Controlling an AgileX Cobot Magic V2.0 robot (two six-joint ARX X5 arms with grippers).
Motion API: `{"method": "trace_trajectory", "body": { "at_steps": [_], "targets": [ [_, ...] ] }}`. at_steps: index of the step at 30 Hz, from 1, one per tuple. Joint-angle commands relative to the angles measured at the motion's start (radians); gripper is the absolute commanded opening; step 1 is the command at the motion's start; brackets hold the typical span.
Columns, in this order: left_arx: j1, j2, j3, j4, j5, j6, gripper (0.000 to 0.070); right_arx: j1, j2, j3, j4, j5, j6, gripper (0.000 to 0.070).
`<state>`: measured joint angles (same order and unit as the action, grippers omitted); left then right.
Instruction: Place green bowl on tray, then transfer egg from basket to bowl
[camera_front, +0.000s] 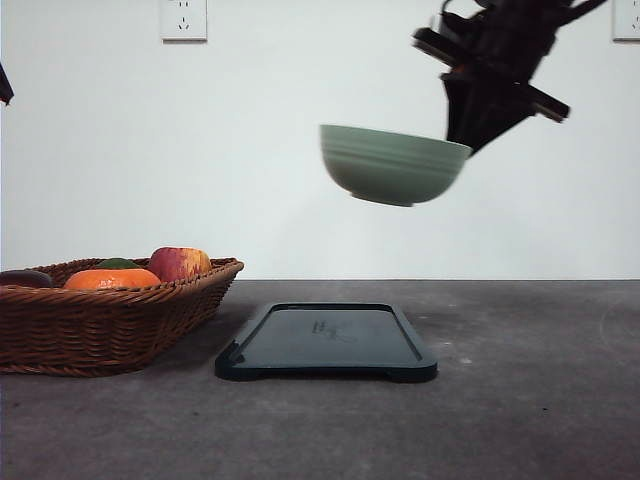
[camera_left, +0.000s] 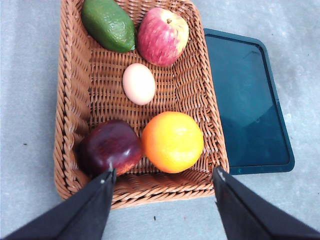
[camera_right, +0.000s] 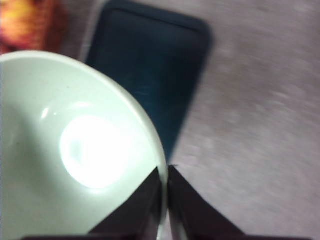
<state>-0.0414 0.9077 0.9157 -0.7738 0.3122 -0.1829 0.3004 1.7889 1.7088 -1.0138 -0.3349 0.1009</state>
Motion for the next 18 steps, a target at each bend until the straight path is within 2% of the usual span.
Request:
{"method": "trace_trajectory", "body": {
  "at_steps": [1,10,18],
  "targets": [
    [0.001,0.006,0.024,0.011,0.003,0.010,0.0390,0.012,0.037,0.032,0.012,0.004,0.000,0.0003],
    [0.001,0.006,0.024,0.011,0.003,0.010,0.0391,0.055,0.150,0.100,0.038,0.047,0.019,0.0003],
    [0.001,0.006,0.024,0.011,0.003,0.010,0.0391,0.073,0.261,0.158,0.065,0.048,0.023,0.0003]
  ]
}}
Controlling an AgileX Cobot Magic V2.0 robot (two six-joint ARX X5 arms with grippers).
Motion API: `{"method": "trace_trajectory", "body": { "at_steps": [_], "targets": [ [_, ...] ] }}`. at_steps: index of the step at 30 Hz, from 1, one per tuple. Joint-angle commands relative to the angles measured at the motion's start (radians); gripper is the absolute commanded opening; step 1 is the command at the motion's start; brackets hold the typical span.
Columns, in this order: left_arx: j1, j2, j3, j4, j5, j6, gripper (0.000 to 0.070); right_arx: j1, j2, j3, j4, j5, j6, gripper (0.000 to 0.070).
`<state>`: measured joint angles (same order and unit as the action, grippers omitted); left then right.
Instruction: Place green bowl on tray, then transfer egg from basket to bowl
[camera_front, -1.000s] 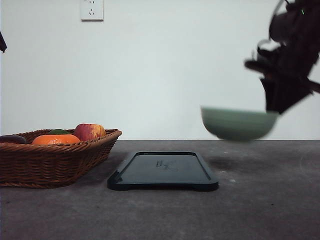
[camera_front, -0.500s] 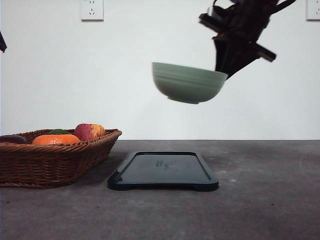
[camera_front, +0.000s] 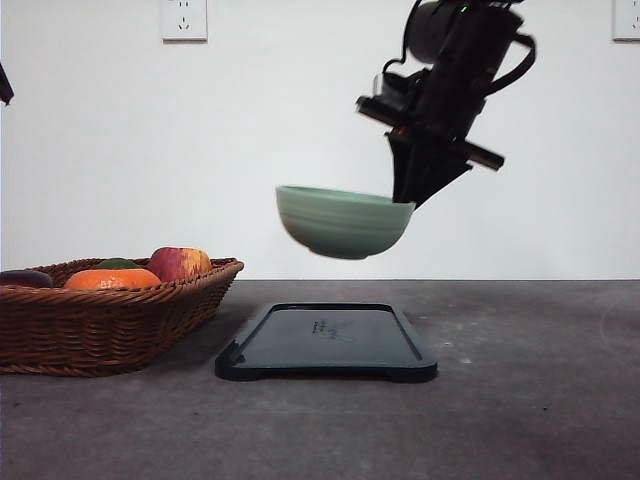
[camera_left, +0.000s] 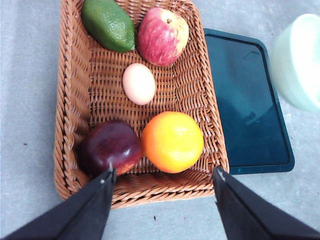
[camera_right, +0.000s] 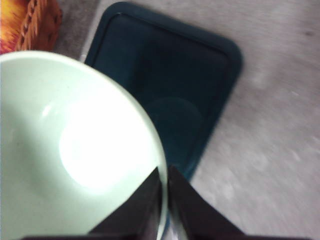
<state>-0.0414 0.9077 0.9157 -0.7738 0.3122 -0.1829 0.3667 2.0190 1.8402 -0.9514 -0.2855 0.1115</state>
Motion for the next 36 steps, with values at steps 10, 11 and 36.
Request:
{"method": "trace_trajectory", "body": {
  "at_steps": [10,11,36],
  "targets": [
    [0.001,0.006,0.024,0.011,0.003,0.010,0.0391,0.023,0.114,0.027,0.045,0.007,0.017,0.0003],
    [0.001,0.006,0.024,0.011,0.003,0.010,0.0391,0.024,0.120,0.027,0.047,0.007,0.019,0.0003],
    [0.001,0.008,0.024,0.006,0.002,0.010,0.0391,0.049,0.074,0.106,-0.034,0.008,0.008,0.0206]
  ]
}}
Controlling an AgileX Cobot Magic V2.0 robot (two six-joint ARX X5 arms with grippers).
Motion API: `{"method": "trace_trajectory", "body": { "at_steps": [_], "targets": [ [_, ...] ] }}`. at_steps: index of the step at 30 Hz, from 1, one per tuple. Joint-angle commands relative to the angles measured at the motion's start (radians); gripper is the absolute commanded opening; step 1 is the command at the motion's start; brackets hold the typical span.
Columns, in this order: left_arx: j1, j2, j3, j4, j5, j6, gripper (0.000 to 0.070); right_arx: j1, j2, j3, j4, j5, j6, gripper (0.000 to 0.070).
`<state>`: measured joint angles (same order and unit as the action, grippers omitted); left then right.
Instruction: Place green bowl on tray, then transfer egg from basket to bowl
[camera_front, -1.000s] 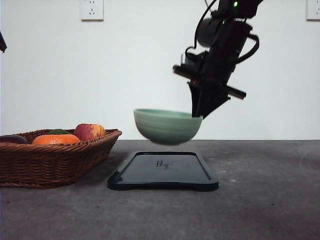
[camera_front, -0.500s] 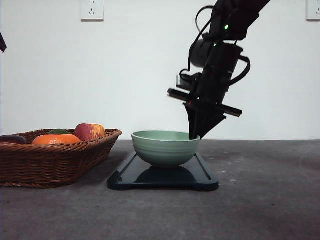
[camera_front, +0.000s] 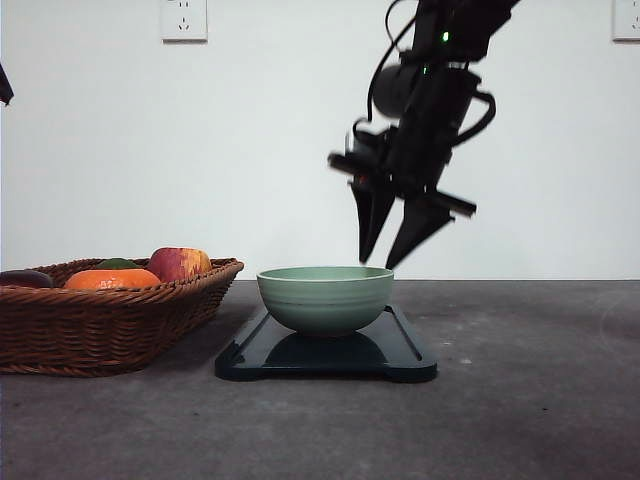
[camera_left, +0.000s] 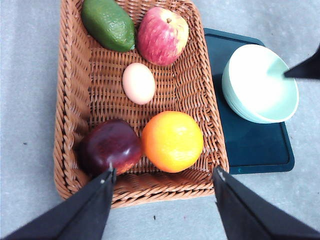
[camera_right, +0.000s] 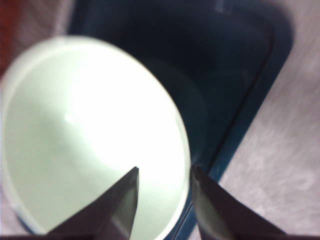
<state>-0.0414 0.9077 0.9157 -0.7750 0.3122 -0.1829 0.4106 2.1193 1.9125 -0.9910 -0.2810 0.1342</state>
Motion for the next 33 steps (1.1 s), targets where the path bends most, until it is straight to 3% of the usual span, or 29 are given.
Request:
{"method": "trace_trajectory", "body": {
  "at_steps": [1,5,9,16,21,33],
  "targets": [
    [0.001,0.008,0.024,0.008,0.003,0.010,0.0391,0.006,-0.048,0.032,0.013,0.015,-0.015,0.0206],
    [0.001,0.008,0.024,0.008,0.003,0.010,0.0391,0.012,-0.129,0.001,0.062,0.092,-0.016,0.0206],
    [0.001,0.008,0.024,0.008,0.003,0.011,0.0391,0.006,-0.233,-0.127,0.154,0.098,-0.017,0.0206],
    [0.000,0.008,0.024,-0.002,0.003,0.009,0.0391,0.003,-0.522,-0.524,0.409,0.098,-0.054,0.0206],
    [0.000,0.008,0.024,-0.009,0.003,0.010,0.0391,0.002,-0.737,-0.780,0.521,0.100,-0.099,0.0206],
    [-0.045,0.015,0.024,-0.018,0.003,0.009,0.0391,-0.015,-1.138,-1.160,0.549,0.147,-0.116,0.0206]
  ]
}}
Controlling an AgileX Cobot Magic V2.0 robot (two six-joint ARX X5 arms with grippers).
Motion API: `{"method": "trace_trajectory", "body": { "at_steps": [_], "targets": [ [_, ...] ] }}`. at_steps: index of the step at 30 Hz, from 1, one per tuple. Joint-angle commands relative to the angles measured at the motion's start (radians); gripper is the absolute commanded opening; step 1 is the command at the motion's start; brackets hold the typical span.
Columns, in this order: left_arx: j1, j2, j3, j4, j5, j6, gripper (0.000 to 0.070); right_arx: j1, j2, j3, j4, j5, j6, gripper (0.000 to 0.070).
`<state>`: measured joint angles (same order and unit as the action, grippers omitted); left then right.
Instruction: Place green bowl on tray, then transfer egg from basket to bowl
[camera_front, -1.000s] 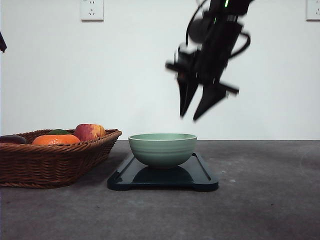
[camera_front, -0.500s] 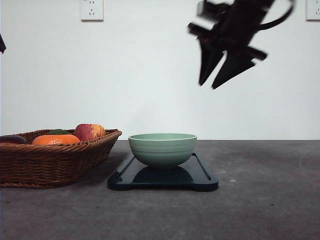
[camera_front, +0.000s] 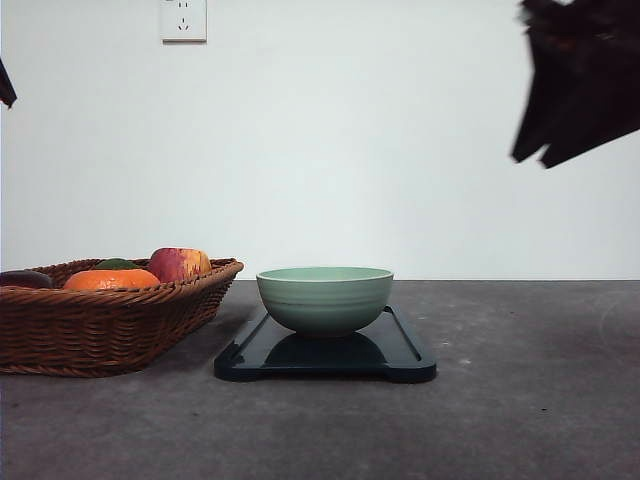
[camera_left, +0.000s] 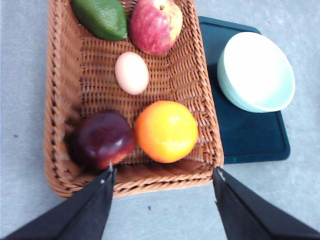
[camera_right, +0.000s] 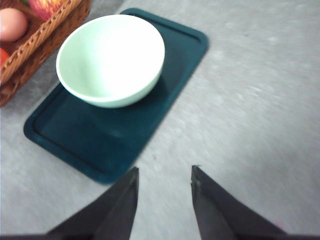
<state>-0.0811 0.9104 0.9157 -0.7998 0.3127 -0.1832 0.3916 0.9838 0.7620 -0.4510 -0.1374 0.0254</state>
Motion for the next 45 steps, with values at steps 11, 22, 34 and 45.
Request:
{"method": "trace_trajectory", "body": {
  "at_steps": [11,22,34,45],
  "targets": [
    [-0.069,0.198,0.137,0.003,-0.010,0.046,0.0392,0.005,-0.137,-0.092,-0.017,0.007,0.027,0.0206],
    [-0.107,0.537,0.400,0.002,-0.129,0.071,0.0414,0.005,-0.137,-0.092,-0.001,0.015,0.027,0.0205],
    [-0.128,0.793,0.448,0.074,-0.201,0.070,0.0448,0.005,-0.136,-0.092,0.005,0.041,0.058,0.0205],
    [-0.129,0.895,0.448,0.148,-0.240,0.066,0.0436,0.005,-0.136,-0.092,0.005,0.041,0.069,0.0206]
  ]
}}
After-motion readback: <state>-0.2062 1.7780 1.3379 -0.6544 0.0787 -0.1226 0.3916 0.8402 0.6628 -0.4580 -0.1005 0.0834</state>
